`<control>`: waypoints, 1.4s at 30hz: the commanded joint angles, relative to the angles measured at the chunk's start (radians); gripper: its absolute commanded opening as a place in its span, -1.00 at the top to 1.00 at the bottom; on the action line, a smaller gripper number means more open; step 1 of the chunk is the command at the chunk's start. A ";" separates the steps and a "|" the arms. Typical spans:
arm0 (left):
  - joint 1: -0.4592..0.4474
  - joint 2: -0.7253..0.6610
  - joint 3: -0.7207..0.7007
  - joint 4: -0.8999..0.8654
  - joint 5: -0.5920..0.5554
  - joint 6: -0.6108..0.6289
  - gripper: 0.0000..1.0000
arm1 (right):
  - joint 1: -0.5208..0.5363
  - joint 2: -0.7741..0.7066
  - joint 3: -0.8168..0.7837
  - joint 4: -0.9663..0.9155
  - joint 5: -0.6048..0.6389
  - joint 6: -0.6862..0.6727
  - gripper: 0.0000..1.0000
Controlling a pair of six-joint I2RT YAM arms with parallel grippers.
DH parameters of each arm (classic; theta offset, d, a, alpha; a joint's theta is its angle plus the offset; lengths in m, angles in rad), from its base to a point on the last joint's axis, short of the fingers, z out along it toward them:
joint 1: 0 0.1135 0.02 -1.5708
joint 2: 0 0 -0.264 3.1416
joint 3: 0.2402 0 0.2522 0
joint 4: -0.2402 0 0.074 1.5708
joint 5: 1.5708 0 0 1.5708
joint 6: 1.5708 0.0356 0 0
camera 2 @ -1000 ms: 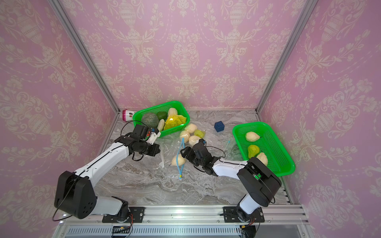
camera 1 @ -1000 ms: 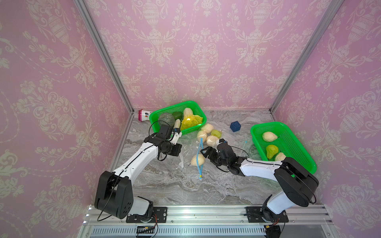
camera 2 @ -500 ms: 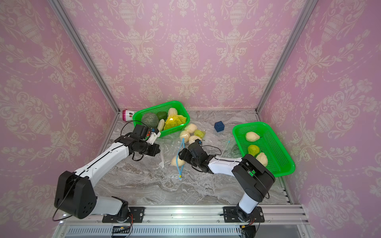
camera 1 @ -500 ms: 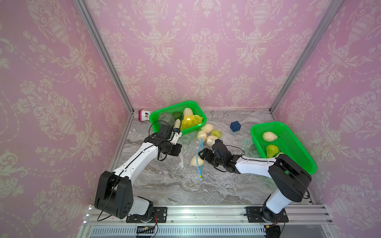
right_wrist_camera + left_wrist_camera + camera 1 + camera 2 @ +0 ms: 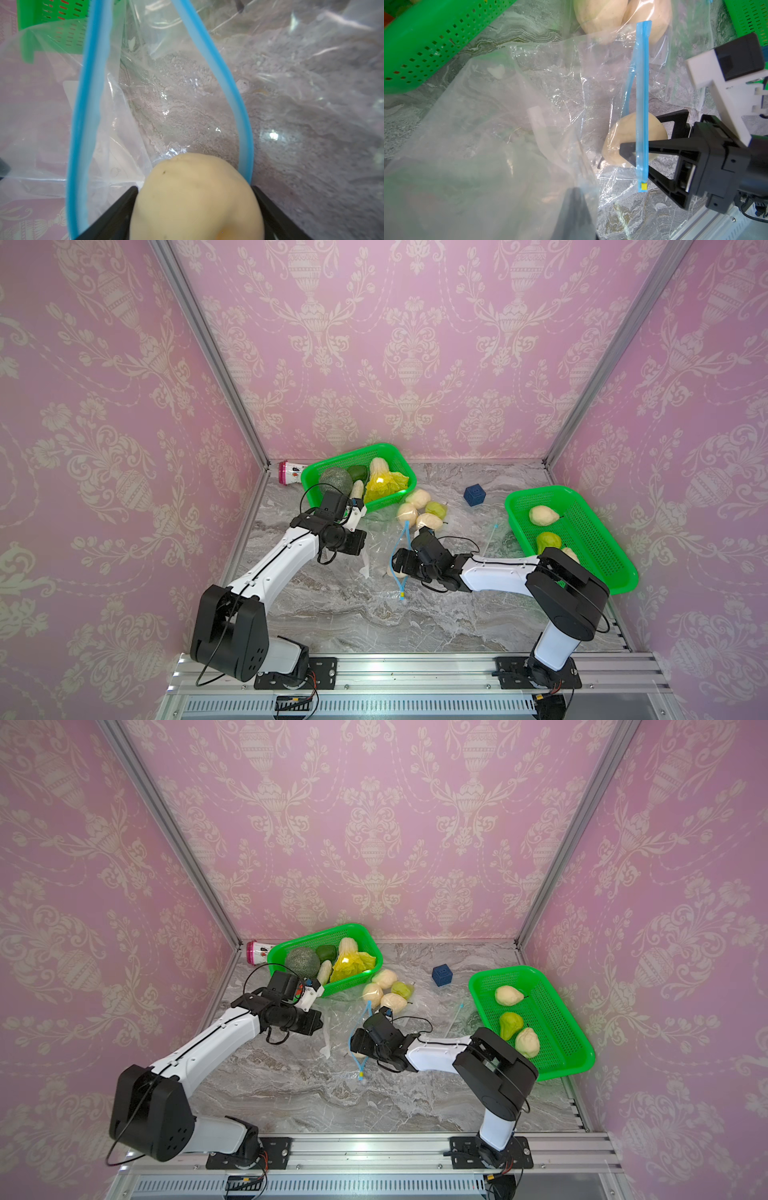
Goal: Open the zip-top bag and take out the pear
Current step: Pick up the pear from the zipper food storage bag, then move the zipper food storage bag to the center of the board, then place the pear in the basket.
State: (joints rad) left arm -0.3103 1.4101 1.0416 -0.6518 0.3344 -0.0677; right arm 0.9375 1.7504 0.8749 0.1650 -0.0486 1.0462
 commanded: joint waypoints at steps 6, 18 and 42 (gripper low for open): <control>0.005 0.003 -0.017 -0.012 -0.009 0.022 0.99 | -0.032 -0.075 0.000 -0.101 0.070 -0.085 -0.45; 0.006 0.004 -0.020 -0.019 -0.054 0.029 1.00 | -0.386 -0.511 -0.111 -0.309 0.071 -0.266 -0.32; 0.006 -0.001 -0.028 -0.011 -0.049 0.038 1.00 | -1.488 -0.407 -0.087 -0.126 -0.245 -0.443 -0.31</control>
State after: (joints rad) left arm -0.3103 1.4101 1.0248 -0.6510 0.3038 -0.0601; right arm -0.5293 1.3262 0.7860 -0.0078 -0.2943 0.6197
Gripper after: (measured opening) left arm 0.042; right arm 0.746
